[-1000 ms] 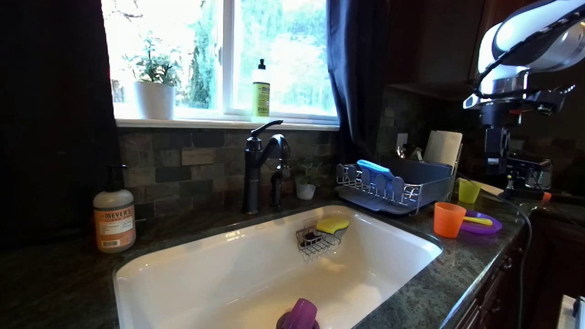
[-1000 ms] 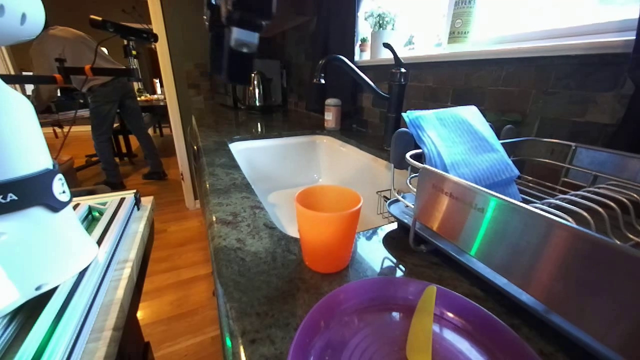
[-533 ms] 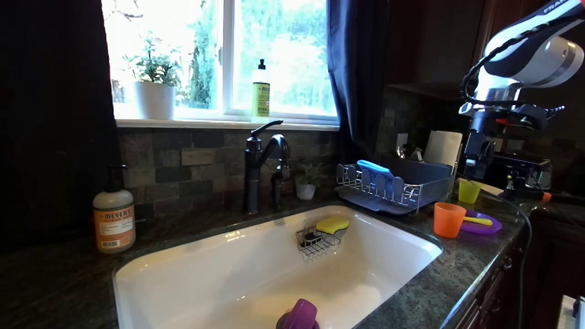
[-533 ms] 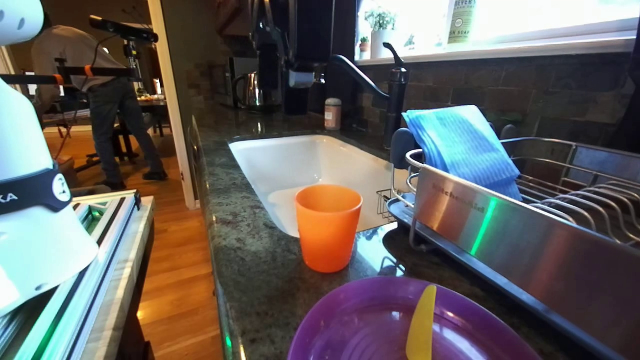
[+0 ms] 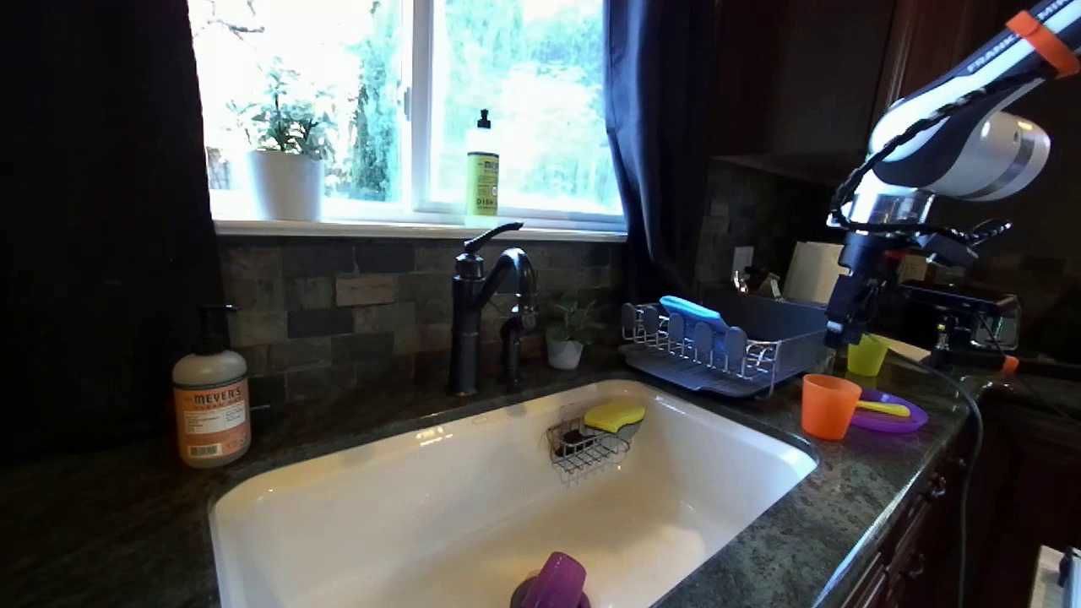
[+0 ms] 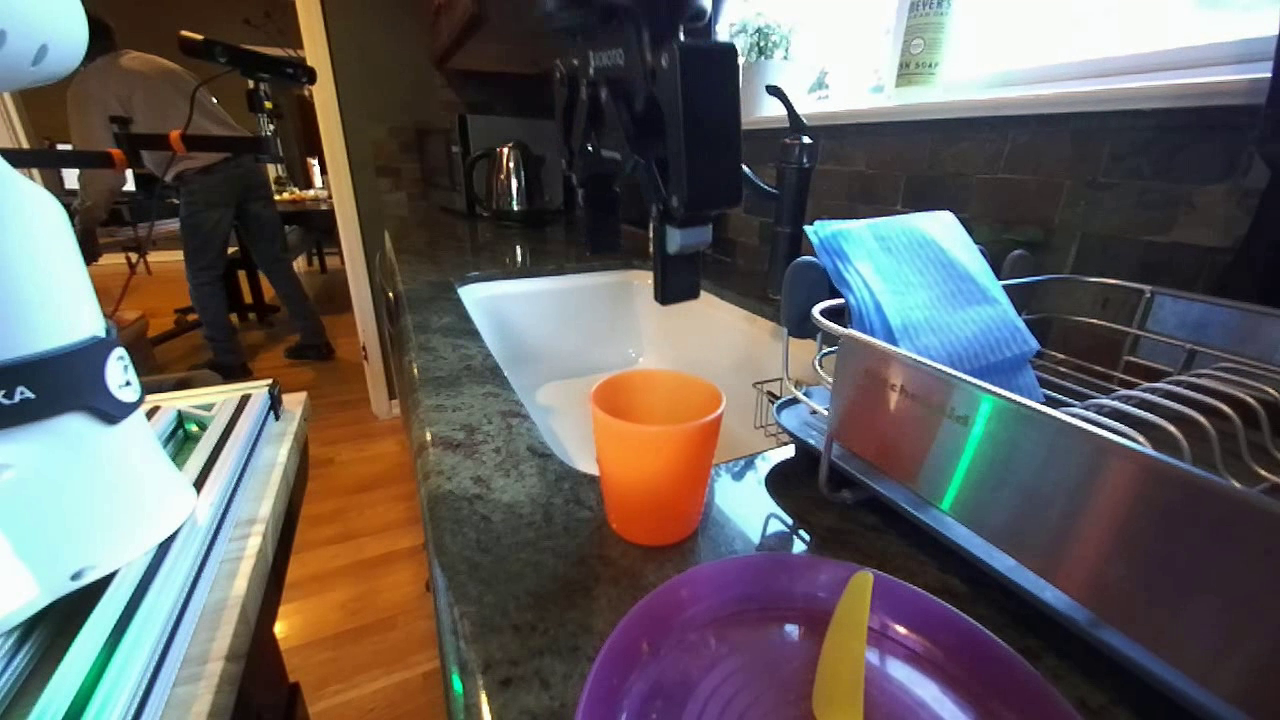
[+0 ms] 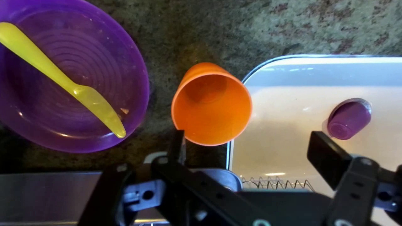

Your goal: Put the orange cup on the dishrack.

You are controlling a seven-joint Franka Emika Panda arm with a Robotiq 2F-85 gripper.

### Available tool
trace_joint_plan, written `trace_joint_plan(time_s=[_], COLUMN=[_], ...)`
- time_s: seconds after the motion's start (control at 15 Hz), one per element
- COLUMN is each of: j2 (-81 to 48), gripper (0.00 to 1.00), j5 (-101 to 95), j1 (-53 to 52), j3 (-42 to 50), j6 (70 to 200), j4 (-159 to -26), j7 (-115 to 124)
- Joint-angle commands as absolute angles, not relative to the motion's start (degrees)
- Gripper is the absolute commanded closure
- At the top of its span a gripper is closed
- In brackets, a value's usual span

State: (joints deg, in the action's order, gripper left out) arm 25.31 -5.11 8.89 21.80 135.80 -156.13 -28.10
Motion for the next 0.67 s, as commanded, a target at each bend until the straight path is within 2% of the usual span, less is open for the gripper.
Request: trace_joint_plan(time_s=[0.0,0.33,0.6], j2=[20.26,14.43,11.07], gripper=[0.0,0.01,0.12], j5=[-3.48,-1.29,0.67], j1=[8.2,6.41,5.58], j3=[20.51,18.99,17.58], j6=[141.94,147.57,148.62], j4=[-157.4,-157.19,-156.91], j7=[-27.59,-28.47,-28.28])
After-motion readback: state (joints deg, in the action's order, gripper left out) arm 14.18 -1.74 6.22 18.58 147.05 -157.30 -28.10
